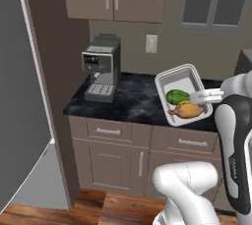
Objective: Place the tupperware on the top shelf of the fridge. Make space for the tupperware among the existing items by rearranging them on the shelves if needed. Close the fridge door when finished.
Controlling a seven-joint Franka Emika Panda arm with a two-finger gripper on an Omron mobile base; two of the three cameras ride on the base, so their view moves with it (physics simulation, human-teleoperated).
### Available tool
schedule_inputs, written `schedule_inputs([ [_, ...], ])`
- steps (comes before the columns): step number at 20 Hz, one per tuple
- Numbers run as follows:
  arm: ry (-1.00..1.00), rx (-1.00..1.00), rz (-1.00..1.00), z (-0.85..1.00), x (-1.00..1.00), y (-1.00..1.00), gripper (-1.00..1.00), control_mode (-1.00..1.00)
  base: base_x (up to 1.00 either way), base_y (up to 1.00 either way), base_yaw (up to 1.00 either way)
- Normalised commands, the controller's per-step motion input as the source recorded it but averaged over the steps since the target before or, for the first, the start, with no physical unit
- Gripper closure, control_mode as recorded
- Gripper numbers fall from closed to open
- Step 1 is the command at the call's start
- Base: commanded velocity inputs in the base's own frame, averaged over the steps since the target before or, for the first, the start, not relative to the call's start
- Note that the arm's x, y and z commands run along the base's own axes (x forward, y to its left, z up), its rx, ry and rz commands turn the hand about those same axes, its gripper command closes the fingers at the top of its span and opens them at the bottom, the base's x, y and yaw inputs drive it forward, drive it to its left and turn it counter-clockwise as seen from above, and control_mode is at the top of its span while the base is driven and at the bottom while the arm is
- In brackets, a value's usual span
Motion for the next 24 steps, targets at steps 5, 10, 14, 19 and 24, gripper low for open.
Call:
schedule_inputs([
  [5, 0.0, 0.0, 0.0, 0.0, 0.0, 0.0, 1.0, 1.0, -0.14, 0.4, 0.57],
  [10, 0.0, 0.0, 0.0, 0.0, 0.0, 0.0, 1.0, 1.0, 0.0, 0.73, 0.56],
  [14, 0.0, 0.0, 0.0, 0.0, 0.0, 0.0, 1.0, 1.0, 0.0, 0.96, 0.55],
  [19, 0.0, 0.0, 0.0, 0.0, 0.0, 0.0, 1.0, 1.0, 0.01, 1.0, 0.51],
  [24, 0.0, 0.0, 0.0, 0.0, 0.0, 0.0, 1.0, 1.0, 0.09, 1.0, 0.43],
])
